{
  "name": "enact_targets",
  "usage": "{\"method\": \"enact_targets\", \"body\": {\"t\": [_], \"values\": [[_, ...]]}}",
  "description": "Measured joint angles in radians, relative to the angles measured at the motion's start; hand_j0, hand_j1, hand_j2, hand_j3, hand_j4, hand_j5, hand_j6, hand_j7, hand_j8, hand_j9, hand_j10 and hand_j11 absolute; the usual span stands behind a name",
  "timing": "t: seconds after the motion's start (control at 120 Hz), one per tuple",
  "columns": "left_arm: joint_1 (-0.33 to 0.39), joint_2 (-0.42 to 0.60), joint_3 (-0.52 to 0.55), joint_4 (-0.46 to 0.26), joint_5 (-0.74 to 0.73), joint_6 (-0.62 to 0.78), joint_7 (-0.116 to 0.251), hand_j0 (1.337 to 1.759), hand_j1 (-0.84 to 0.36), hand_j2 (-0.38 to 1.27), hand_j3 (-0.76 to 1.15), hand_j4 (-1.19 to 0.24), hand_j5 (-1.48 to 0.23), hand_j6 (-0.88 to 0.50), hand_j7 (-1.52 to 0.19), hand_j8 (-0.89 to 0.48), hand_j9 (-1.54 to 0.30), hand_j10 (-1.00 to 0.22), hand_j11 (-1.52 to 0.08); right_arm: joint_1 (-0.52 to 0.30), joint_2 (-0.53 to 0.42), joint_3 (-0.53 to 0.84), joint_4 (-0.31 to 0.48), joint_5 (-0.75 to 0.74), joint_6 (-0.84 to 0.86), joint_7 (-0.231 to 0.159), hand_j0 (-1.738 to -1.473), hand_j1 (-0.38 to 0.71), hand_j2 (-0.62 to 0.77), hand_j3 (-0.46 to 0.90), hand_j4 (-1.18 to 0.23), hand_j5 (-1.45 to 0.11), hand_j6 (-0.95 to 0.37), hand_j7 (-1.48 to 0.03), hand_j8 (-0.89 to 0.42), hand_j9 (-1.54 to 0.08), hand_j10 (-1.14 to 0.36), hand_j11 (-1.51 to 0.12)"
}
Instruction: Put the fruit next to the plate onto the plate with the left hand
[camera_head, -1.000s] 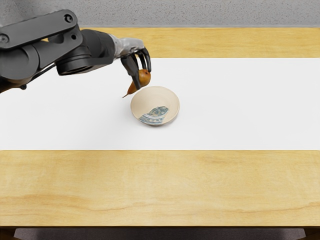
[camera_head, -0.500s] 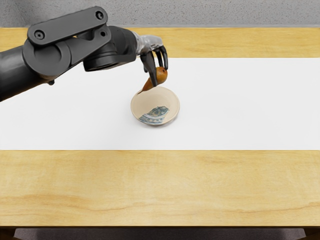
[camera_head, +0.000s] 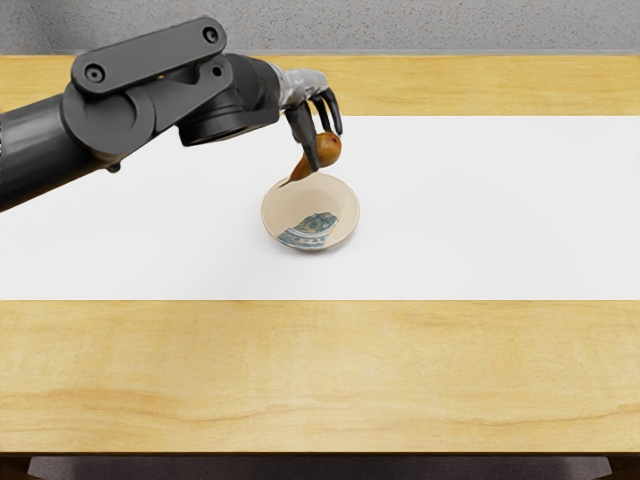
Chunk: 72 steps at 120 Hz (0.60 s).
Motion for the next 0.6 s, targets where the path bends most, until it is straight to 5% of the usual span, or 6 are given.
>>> {"method": "enact_targets", "body": {"t": [0.392,0.6], "values": [[0.000,-0.004,-0.003,-0.010,-0.015,0.080,0.000,1.658,0.04,0.11,0.00,-0.27,-0.36,-0.24,-0.36,-0.26,-0.36,-0.27,-0.36,0.000,0.000,0.000,0.000,0.000,0.000,0.001,-1.658,-0.31,-0.01,0.00,-0.03,-0.04,-0.03,-0.04,-0.03,-0.04,-0.03,-0.04],[0.006,0.094,-0.011,-0.091,-0.371,0.082,0.000,1.658,0.24,0.04,0.00,-0.10,-0.13,-0.09,-0.13,-0.09,-0.13,-0.10,-0.13,0.000,0.000,-0.001,0.000,0.000,0.000,0.000,-1.658,-0.31,-0.01,0.00,-0.03,-0.04,-0.03,-0.04,-0.03,-0.04,-0.03,-0.04]]}}
